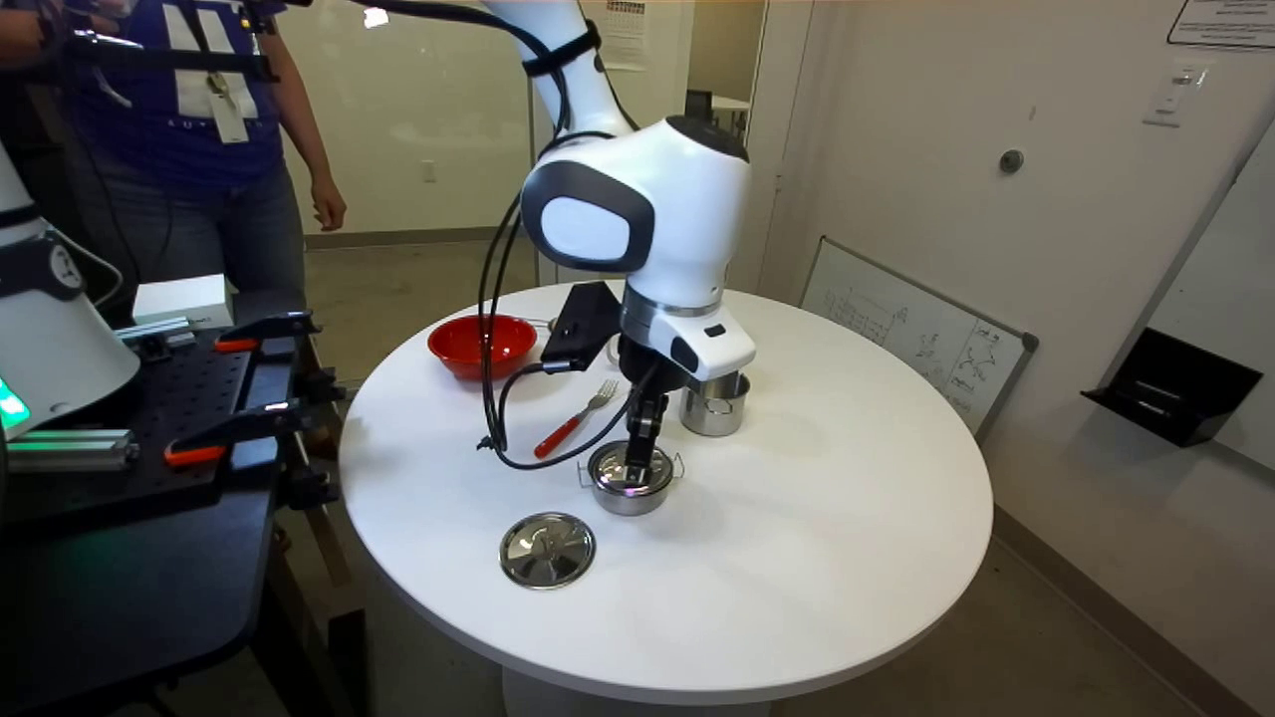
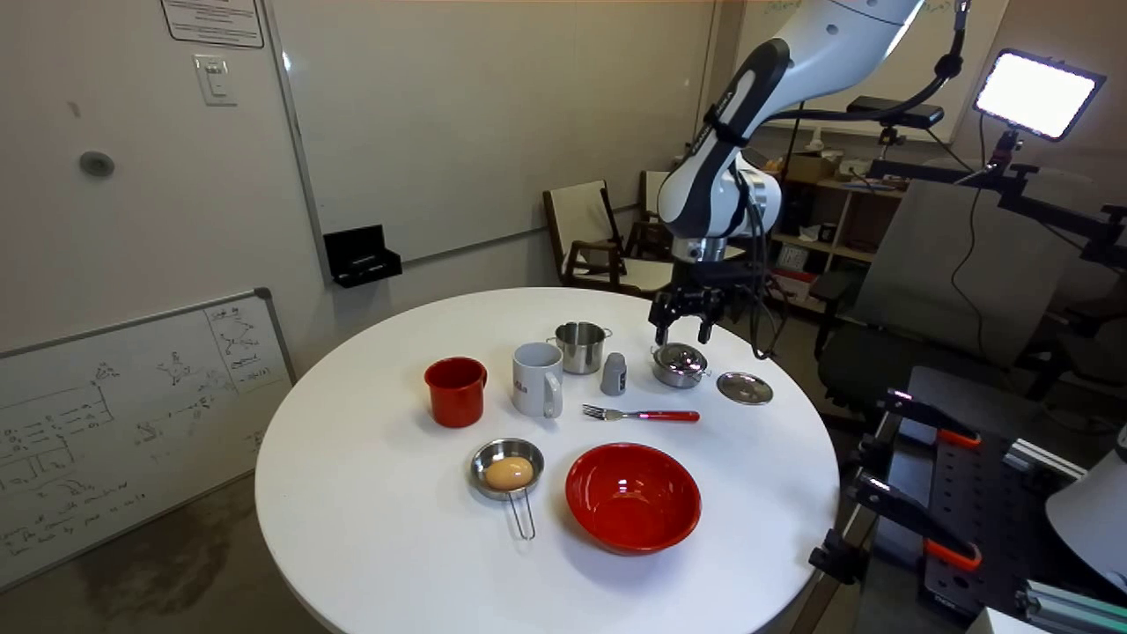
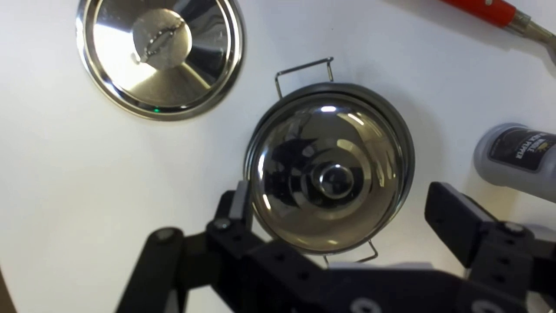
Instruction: Uncover the small pot and put the lid on the table
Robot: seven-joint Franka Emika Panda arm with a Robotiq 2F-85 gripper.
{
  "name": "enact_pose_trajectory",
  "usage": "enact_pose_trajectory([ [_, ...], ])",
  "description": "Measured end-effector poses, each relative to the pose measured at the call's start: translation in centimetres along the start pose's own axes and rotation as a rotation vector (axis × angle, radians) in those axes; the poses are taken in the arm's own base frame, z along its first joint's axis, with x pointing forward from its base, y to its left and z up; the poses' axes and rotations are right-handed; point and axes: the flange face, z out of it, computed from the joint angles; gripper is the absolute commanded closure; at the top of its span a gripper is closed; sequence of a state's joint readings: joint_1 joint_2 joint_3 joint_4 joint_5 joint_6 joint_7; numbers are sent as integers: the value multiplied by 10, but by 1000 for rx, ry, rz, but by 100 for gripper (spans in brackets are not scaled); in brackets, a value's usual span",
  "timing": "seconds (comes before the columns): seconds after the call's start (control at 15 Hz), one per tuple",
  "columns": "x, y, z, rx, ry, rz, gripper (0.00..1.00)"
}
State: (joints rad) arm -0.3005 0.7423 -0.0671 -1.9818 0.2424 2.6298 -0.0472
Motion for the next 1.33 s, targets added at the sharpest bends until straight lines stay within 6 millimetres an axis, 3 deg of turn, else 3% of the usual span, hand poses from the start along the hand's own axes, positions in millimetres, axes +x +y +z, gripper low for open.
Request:
enact_pose_trajectory([
  [0.27,-2,-2,2,-1,-4,21,3],
  [0.4,-3,-1,2,-2,-7,30,28],
  [0.53,-3,0,3,-3,-8,38,35],
  [1.07,-4,0,3,-6,-10,64,93],
  [1.33,-4,0,3,-6,-9,69,91],
])
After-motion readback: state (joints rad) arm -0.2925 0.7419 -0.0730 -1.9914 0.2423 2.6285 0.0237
